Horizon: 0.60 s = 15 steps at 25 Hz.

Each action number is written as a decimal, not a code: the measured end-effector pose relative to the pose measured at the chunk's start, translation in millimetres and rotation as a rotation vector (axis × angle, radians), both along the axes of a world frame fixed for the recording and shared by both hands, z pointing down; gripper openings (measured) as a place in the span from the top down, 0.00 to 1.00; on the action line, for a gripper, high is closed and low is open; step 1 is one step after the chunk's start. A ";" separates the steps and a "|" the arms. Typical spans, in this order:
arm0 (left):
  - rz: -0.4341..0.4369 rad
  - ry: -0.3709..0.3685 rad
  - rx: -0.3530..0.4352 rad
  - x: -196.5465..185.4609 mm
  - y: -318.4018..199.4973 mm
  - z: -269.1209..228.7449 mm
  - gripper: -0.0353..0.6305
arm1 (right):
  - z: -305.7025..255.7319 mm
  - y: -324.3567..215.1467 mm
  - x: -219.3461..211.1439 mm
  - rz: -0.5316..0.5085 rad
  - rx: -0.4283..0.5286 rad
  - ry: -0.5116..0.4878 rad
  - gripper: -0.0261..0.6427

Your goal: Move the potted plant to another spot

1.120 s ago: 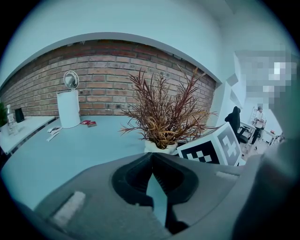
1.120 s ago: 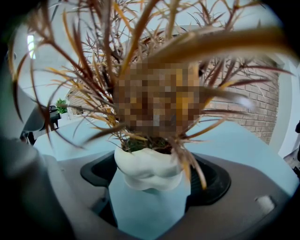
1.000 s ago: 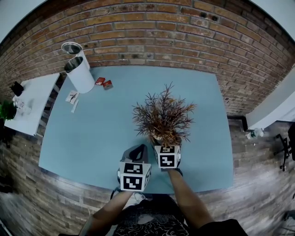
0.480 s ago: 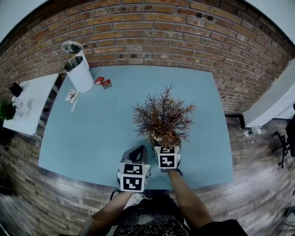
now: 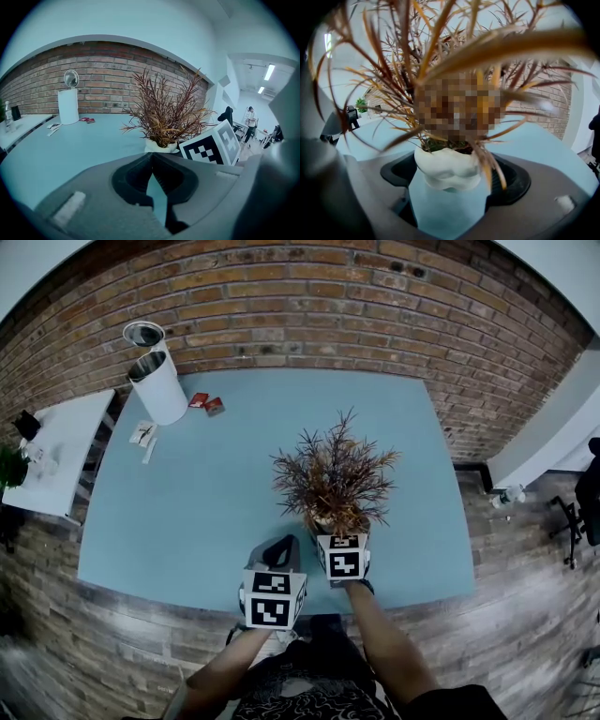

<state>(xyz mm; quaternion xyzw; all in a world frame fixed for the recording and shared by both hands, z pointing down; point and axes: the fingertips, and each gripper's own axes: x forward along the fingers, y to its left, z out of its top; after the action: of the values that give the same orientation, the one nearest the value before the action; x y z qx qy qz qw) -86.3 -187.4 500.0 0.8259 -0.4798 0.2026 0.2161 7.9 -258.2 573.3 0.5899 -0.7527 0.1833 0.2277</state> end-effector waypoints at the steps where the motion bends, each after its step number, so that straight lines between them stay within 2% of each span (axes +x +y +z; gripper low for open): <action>1: 0.005 0.002 -0.001 0.4 2.2 0.7 0.95 | 0.9 2.0 0.5 0.002 0.002 -0.001 0.27; 15: 0.055 0.009 -0.001 13.0 19.6 2.4 0.95 | -2.2 35.1 1.9 0.022 -0.019 0.007 0.27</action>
<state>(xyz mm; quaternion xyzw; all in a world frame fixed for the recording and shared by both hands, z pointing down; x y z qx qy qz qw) -73.3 -167.8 502.4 0.8396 -0.4557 0.2052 0.2130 9.8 -223.1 571.1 0.5968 -0.7436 0.1909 0.2335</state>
